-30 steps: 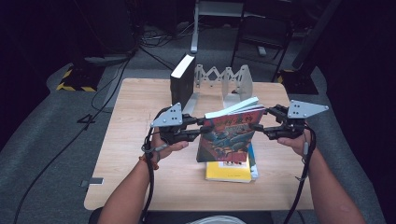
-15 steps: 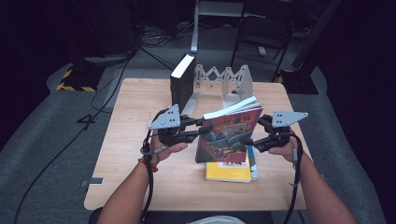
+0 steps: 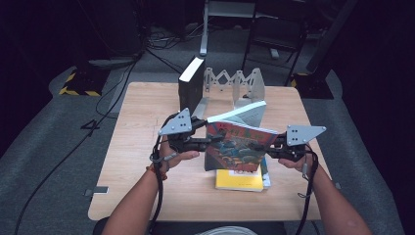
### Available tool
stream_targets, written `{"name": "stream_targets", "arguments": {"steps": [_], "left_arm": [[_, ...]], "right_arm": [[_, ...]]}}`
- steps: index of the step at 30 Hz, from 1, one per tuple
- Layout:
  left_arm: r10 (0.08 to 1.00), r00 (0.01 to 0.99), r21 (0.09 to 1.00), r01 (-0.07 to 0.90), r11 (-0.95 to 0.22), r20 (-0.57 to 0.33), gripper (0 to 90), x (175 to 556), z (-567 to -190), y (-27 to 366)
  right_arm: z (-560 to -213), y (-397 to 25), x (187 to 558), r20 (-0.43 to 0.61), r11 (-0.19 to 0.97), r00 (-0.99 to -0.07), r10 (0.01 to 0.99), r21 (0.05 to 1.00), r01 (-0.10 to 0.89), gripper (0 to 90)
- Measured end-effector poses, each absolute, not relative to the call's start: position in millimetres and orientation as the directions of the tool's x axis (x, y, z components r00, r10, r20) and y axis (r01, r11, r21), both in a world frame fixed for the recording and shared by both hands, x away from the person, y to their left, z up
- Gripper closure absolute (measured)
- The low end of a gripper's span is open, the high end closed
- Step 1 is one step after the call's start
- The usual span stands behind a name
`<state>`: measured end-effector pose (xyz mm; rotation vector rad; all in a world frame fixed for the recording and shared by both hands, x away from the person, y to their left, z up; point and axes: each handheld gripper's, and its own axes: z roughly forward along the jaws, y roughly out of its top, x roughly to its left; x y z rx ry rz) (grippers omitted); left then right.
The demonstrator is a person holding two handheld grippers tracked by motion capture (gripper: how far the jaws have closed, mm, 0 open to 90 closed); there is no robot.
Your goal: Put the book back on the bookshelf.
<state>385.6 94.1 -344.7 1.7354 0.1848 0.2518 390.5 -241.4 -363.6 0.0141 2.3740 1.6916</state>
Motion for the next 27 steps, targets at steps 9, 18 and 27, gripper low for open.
{"name": "stream_targets", "arguments": {"steps": [9,18,27], "left_arm": [[0.249,0.965,0.983,-0.045,-0.176,0.088,68.4,386,-344,78],[0.180,0.979,0.979,-0.065,-0.192,0.100,73.0,382,-343,76],[0.130,0.988,0.981,-0.062,-0.185,0.087,73.0,383,-344,77]], "right_arm": [[-361,-248,384,-0.198,0.319,-0.965,0.173,0.938,-0.136,70.3],[-359,-280,394,-0.176,0.343,-0.915,0.363,0.938,-0.045,39.3],[-364,-263,401,-0.150,0.356,-0.943,0.296,0.934,-0.036,31.4]]}}
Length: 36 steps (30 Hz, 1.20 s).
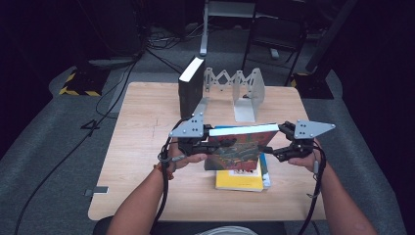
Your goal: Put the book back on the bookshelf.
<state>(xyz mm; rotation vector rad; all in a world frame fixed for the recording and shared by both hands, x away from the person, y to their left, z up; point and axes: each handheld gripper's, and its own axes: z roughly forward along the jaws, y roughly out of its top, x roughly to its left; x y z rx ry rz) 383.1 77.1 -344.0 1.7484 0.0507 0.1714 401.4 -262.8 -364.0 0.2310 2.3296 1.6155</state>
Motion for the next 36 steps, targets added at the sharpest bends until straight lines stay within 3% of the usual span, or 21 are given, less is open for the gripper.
{"name": "stream_targets", "arguments": {"steps": [3,7,13,18,25,33,36], "left_arm": [[0.158,0.983,0.980,-0.065,-0.189,0.096,72.8,383,-343,78],[0.212,0.974,0.983,-0.042,-0.180,0.081,70.4,386,-343,81],[0.206,0.974,0.983,-0.055,-0.177,0.092,62.8,385,-335,74],[0.231,0.965,0.979,-0.077,-0.191,0.121,70.7,383,-329,75],[0.297,0.946,0.970,-0.058,-0.234,0.129,72.8,390,-324,67],[0.330,0.937,0.968,-0.034,-0.247,0.117,72.5,397,-321,61],[0.322,0.942,0.977,-0.029,-0.213,0.098,71.5,402,-323,65]], "right_arm": [[-362,-255,400,-0.166,0.346,-0.955,0.246,0.935,-0.073,52.7],[-358,-252,396,-0.183,0.333,-0.963,0.196,0.937,-0.110,71.7],[-351,-246,389,-0.207,0.331,-0.965,0.163,0.932,-0.144,73.1],[-348,-248,397,-0.168,0.305,-0.969,0.182,0.946,-0.107,72.3],[-344,-254,409,-0.112,0.276,-0.959,0.262,0.960,-0.036,65.7],[-342,-260,419,-0.090,0.281,-0.950,0.299,0.960,-0.003,67.5],[-342,-261,418,-0.108,0.277,-0.950,0.294,0.961,-0.024,72.6]]}}
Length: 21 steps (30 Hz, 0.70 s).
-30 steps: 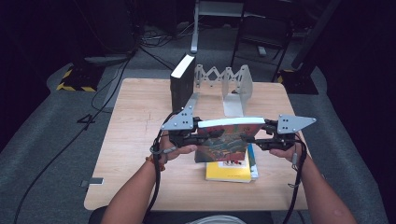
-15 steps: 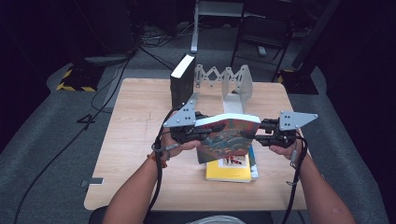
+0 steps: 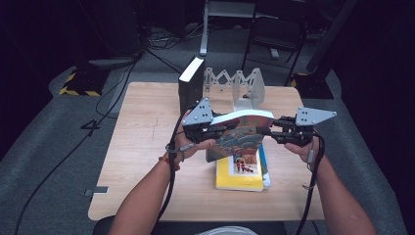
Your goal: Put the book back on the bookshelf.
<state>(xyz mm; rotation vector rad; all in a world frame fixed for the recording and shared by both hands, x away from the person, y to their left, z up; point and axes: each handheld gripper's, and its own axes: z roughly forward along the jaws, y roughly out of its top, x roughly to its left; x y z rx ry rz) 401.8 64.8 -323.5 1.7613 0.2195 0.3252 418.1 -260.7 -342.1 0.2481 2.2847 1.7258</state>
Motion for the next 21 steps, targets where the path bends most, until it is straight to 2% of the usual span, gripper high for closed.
{"name": "stream_targets", "arguments": {"steps": [12,14,19,21], "left_arm": [[0.326,0.940,0.981,-0.036,-0.191,0.098,68.9,401.3,-324.1,73.0],[0.326,0.939,0.980,-0.043,-0.196,0.106,71.2,400.9,-323.6,72.6],[0.349,0.930,0.977,-0.042,-0.211,0.115,72.8,402.8,-321.0,68.9],[0.364,0.924,0.974,-0.038,-0.222,0.118,72.8,403.6,-320.2,66.9]], "right_arm": [[-342.7,-260.4,416.6,-0.111,0.252,-0.955,0.277,0.967,-0.039,73.4],[-343.6,-260.9,417.5,-0.104,0.247,-0.955,0.279,0.968,-0.033,73.2],[-343.6,-260.5,420.9,-0.100,0.248,-0.941,0.323,0.969,-0.018,69.6],[-343.1,-259.5,421.5,-0.100,0.260,-0.934,0.343,0.966,-0.008,65.0]]}}
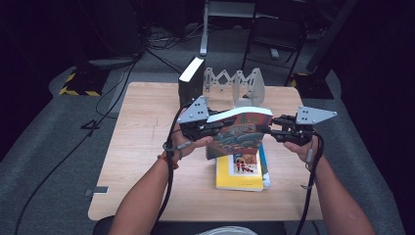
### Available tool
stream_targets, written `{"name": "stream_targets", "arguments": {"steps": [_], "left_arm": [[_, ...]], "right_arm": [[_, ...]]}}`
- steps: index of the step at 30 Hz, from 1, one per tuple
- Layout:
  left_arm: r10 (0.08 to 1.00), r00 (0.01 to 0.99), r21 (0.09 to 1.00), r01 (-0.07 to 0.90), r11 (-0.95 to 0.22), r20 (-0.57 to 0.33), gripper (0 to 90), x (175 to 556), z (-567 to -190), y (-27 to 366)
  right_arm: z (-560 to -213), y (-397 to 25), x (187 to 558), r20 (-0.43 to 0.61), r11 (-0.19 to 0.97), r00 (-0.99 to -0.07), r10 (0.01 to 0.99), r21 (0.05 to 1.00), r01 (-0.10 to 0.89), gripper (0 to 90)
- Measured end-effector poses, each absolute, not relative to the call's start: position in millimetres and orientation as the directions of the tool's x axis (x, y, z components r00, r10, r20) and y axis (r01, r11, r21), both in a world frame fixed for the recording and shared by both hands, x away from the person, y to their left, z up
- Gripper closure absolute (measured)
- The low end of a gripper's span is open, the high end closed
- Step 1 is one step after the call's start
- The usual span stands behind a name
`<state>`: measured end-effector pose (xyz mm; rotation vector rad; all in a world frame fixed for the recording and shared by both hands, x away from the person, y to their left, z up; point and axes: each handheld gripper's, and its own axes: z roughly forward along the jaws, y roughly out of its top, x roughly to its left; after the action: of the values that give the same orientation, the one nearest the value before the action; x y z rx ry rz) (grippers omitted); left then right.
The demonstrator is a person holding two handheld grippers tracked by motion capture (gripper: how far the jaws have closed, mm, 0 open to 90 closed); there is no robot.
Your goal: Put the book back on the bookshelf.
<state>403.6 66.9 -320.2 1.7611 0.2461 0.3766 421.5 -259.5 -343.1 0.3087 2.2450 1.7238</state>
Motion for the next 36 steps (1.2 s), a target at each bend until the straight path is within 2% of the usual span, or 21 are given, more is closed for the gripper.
{"name": "stream_targets", "arguments": {"steps": [1,2,4,6,10,17,23,36], "left_arm": [[0.371,0.921,0.974,-0.035,-0.223,0.118,72.8,404,-320,66],[0.378,0.919,0.975,-0.028,-0.222,0.112,72.9,405,-319,66],[0.402,0.909,0.975,-0.020,-0.221,0.110,72.9,407,-318,68],[0.419,0.900,0.974,-0.024,-0.226,0.119,72.9,409,-316,70],[0.457,0.881,0.975,-0.020,-0.223,0.123,72.9,411,-312,76],[0.512,0.851,0.980,-0.012,-0.200,0.115,72.9,416,-305,91],[0.554,0.825,0.983,-0.009,-0.181,0.109,72.9,420,-300,100],[0.649,0.756,0.986,0.026,-0.165,0.088,72.9,440,-293,115]], "right_arm": [[-342,-260,423,-0.091,0.249,-0.926,0.367,0.968,0.003,58.0],[-341,-262,423,-0.081,0.232,-0.920,0.384,0.973,0.012,54.7],[-338,-269,425,-0.055,0.194,-0.912,0.407,0.981,0.027,53.8],[-336,-274,424,-0.055,0.196,-0.896,0.440,0.980,0.035,45.9],[-338,-280,421,-0.074,0.247,-0.884,0.462,0.968,0.048,41.9],[-353,-291,417,-0.104,0.325,-0.859,0.502,0.943,0.076,36.8],[-368,-304,413,-0.120,0.379,-0.834,0.539,0.918,0.113,36.1],[-426,-347,414,-0.097,0.444,-0.755,0.649,0.853,0.273,29.4]]}}
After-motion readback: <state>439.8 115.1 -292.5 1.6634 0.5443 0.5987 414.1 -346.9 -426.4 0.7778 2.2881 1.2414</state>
